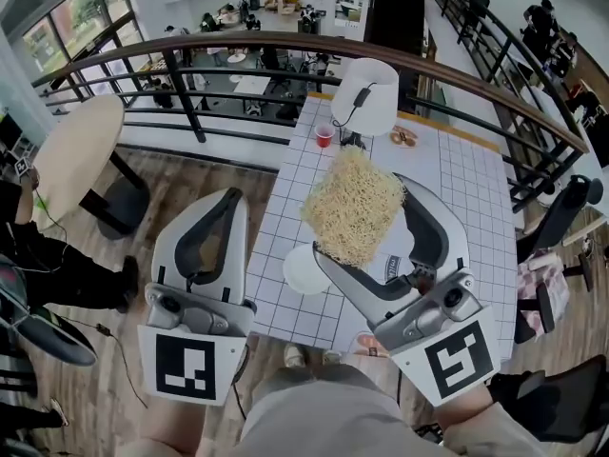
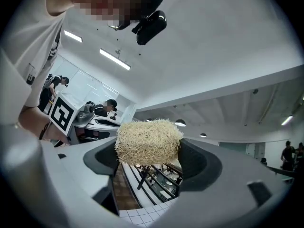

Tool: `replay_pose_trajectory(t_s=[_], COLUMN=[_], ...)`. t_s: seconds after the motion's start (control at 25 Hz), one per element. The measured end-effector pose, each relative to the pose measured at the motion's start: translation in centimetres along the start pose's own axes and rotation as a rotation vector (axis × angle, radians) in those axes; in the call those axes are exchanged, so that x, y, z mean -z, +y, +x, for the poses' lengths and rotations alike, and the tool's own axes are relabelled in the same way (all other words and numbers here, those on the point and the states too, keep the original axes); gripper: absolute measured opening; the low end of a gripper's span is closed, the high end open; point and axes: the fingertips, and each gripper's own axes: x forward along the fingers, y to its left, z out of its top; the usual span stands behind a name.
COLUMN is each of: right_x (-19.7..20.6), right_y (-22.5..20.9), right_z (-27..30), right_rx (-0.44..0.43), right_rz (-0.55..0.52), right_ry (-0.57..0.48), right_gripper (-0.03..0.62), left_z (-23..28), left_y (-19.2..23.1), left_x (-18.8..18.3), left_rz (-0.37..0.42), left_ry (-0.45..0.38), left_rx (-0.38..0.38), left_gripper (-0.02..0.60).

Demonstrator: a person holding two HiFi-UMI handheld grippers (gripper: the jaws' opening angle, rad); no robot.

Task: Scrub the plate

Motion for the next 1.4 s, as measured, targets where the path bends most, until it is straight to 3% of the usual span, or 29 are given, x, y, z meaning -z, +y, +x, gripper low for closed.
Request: replay_pose_trajectory(t_s=[0.16,0.4,0.68,1.04,1.4], right_x=[0.2,1.6,3.8,4.7,5.4], right_y=[0.2,0.7,1.4,0.0,0.5], right_z=[-0.9,-2.4,-3.7,-4.5,-4.6], right_rx=[-0.014,-0.012,0.021,0.06,0.042], right_rz=[0.008,0.02,0.048,0.083,0.092], right_ry=[0.003,0.006,0.038,0.038,0.077], right_gripper=[0.373,0.373,0.373,0.371,0.371], left_z=[0.0,-0.4,-1.4,-2.1,-2.4], left_y=[-0.9,-2.6,-4.2,-4.6,-4.5], left_x=[-0.1,1.1,2.3,4.3,5.5], left_rz=[0.033,-0.016,0.069,0.055,0.053], left_ry=[-0.009,0.007,-0.006,0.071,0.127], left_rx=[0.005,0.034,0.014,0.019,0.007], left_gripper=[0.015,0.015,0.015,0.015,0.015])
